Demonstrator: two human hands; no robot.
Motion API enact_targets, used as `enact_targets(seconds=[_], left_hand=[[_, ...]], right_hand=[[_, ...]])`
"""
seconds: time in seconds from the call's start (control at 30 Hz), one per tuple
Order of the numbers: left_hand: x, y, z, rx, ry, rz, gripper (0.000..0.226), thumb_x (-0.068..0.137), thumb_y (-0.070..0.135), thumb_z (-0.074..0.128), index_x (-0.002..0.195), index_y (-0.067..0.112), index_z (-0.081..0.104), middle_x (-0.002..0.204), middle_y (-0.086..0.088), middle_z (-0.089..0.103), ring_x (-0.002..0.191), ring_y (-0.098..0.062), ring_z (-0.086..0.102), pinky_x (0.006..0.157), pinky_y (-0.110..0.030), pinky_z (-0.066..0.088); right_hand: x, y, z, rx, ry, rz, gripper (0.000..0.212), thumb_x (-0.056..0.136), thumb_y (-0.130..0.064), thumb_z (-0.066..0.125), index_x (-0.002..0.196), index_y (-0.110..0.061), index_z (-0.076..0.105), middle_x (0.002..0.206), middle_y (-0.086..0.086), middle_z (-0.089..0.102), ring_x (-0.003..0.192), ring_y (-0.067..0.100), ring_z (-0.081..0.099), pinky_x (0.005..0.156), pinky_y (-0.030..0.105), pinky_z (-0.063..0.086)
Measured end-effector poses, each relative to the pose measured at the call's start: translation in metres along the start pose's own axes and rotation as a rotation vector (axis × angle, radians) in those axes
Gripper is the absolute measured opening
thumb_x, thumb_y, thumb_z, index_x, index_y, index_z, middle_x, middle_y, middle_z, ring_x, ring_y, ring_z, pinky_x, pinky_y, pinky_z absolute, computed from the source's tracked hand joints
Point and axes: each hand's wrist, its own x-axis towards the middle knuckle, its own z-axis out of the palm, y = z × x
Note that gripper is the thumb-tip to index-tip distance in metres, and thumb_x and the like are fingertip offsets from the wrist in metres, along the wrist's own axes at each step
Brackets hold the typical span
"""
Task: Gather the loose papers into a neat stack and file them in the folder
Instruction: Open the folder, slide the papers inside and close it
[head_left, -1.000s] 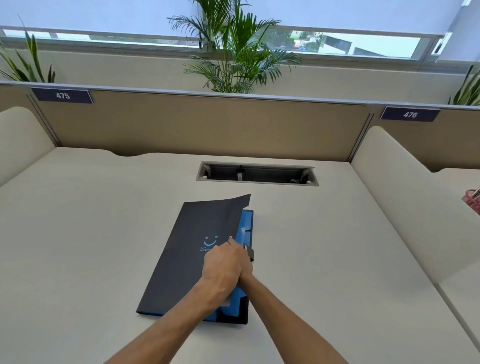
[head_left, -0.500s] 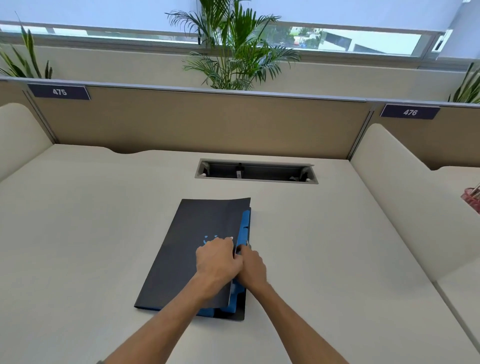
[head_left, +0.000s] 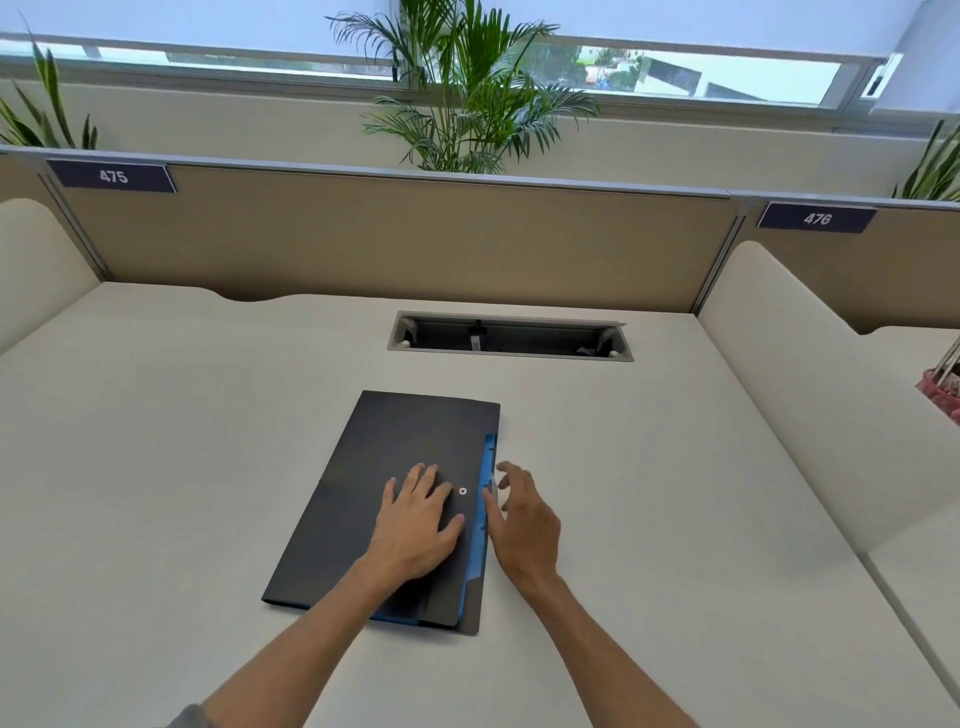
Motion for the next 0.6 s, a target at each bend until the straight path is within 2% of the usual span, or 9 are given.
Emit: enact_targets(seconds=[0.1, 0.2, 0.47, 0.6], left_hand=[[0.001, -0.02, 0.005, -0.006, -0.043, -0.02, 0.069, 0.09, 0.058, 0.037, 0.15, 0.028, 0.025, 0.163, 0.0, 0.009, 0.15, -0.019, -0.003, 0.118, -0.052, -0.001], [0.001, -0.032, 0.008, -0.042, -0.048, -0.036, 0.075, 0.086, 0.066, 0.038, 0.152, 0.034, 0.02, 0.163, 0.004, 0.006, 0.15, -0.017, -0.005, 0.117, -0.054, -0.003], [-0.005, -0.037, 0.022, -0.055, 0.015, -0.018, 0.074, 0.087, 0.069, 0.03, 0.152, 0.038, 0.014, 0.163, 0.007, 0.0, 0.149, -0.014, -0.007, 0.117, -0.054, -0.007], [-0.005, -0.037, 0.025, -0.047, 0.04, -0.011, 0.074, 0.088, 0.069, 0.029, 0.153, 0.037, 0.013, 0.163, 0.007, 0.0, 0.15, -0.015, -0.007, 0.117, -0.054, -0.008]], right_hand=[[0.002, 0.0, 0.004, -0.093, -0.154, -0.177, 0.029, 0.097, -0.033, 0.055, 0.124, -0.023, 0.058, 0.12, -0.004, 0.061, 0.102, 0.016, 0.061, 0.086, 0.03, 0.049], [0.002, -0.002, 0.009, -0.17, -0.228, -0.225, 0.034, 0.098, -0.035, 0.049, 0.129, -0.024, 0.056, 0.128, -0.003, 0.056, 0.114, 0.017, 0.053, 0.094, 0.031, 0.042], [-0.005, 0.0, 0.019, -0.314, -0.295, -0.257, 0.051, 0.099, -0.048, 0.035, 0.143, -0.025, 0.046, 0.141, 0.0, 0.048, 0.129, 0.018, 0.043, 0.101, 0.036, 0.037], [-0.012, -0.001, 0.02, -0.363, -0.285, -0.26, 0.055, 0.1, -0.049, 0.028, 0.147, -0.023, 0.042, 0.146, 0.002, 0.045, 0.134, 0.019, 0.041, 0.099, 0.038, 0.038]])
